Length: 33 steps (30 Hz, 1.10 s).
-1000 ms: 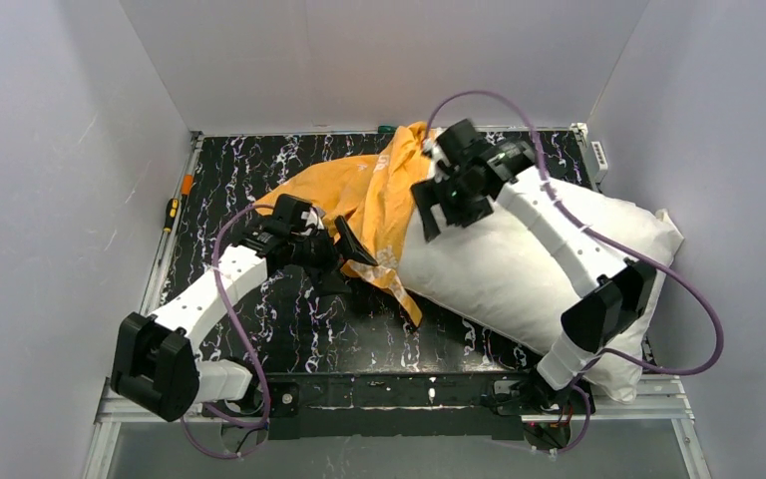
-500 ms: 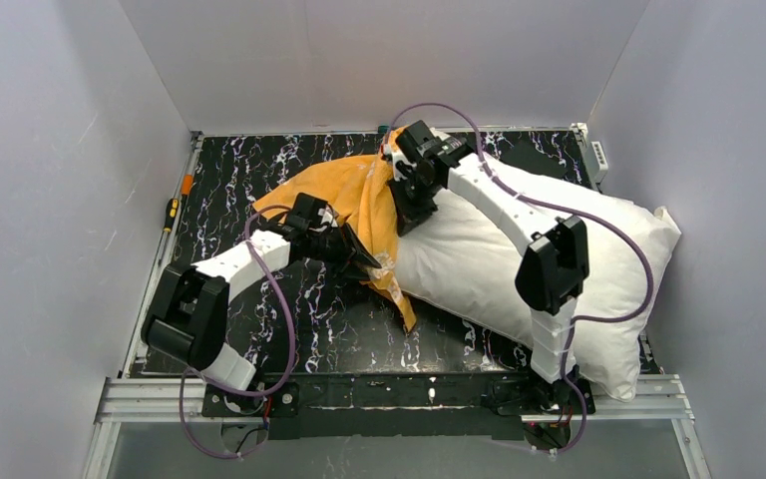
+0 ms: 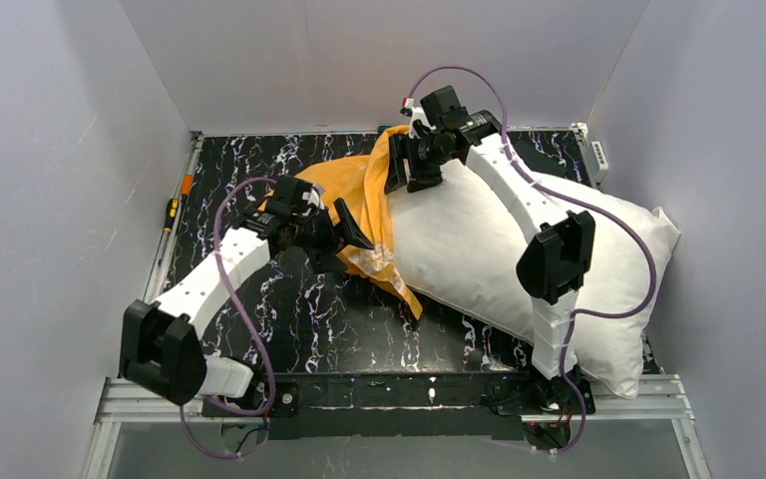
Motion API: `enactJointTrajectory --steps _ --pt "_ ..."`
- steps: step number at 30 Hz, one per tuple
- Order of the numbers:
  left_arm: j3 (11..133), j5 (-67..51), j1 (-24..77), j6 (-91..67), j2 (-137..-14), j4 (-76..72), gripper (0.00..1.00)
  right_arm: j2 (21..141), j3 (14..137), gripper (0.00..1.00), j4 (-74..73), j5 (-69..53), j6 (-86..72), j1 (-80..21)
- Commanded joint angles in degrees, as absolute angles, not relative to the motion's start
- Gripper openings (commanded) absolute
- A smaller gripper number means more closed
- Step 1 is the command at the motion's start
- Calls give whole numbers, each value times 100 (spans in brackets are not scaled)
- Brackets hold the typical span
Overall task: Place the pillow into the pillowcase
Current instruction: Stuff the pillow into the pillowcase.
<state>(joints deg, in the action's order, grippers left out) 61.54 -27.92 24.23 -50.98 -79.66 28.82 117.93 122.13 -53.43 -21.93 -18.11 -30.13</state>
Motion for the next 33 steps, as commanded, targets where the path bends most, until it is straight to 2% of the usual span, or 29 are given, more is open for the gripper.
enactJointTrajectory --steps 1,3,7,10,15,18,20,21,27,33 --pt "5802 -2839 2365 -5159 -7313 3296 81 10674 11583 86 -6355 -922 -1218 -3079" --pt "5600 -2942 2357 -5425 -7105 3146 82 10224 11005 97 -6706 -475 -1038 -3076" --pt "5377 -3142 2355 -5708 -6879 2888 83 9446 10016 98 -7126 292 -664 -3128" --pt "5381 -3255 2356 -5728 -6969 2836 84 9158 9135 98 -6957 411 -727 -3217" --pt "5457 -3440 2361 -5792 -7281 2670 84 9862 8398 97 -6577 -451 -647 -3329" --pt "5507 -3533 2364 -5806 -7384 2557 82 10557 8549 68 -6274 -1224 -580 -3323" --pt "5556 -3525 2365 -5787 -7394 2718 79 10939 8905 33 -6104 -1569 -618 -3304" --pt "5612 -3421 2364 -5725 -7386 2912 78 11119 9272 3 -6067 -1834 -663 -3266" --pt "5747 -2313 2347 -5467 -6949 3718 79 12182 11023 1 -5589 -3558 -1573 -3194" --pt "5436 -2294 2325 -5378 -6935 3260 81 12402 11203 1 -4162 -4630 -2879 -3191"
